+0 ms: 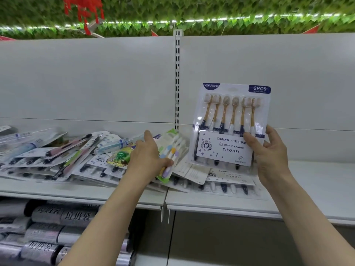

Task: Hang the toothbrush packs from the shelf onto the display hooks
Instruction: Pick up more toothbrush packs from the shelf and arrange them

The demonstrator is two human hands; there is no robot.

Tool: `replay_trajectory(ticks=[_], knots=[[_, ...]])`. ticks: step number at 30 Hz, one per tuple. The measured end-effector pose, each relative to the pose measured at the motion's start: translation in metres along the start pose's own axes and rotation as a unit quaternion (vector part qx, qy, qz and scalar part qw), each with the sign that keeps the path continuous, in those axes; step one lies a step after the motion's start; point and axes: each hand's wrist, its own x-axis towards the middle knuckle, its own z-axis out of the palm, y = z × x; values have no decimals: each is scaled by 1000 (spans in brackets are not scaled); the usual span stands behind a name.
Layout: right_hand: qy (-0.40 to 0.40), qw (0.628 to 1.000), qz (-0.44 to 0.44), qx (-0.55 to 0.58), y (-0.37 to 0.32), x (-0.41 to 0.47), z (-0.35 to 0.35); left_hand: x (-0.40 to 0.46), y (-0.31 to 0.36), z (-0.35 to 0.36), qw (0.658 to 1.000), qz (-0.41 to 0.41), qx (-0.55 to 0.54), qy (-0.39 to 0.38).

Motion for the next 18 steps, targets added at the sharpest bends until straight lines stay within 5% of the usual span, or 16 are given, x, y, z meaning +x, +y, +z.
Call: replay_trajectory(ticks=[5, 10, 18], knots=[[-11, 1000, 2, 8, 1, -16, -9, -21, -2, 8, 999, -11, -28, 27], [-32, 999, 17, 27, -3, -31, -15, -47, -7, 9, 975, -49, -190, 104], [-22, 996, 60, 58, 3, -86, 16, -105, -33, -11, 789, -103, -582, 166]])
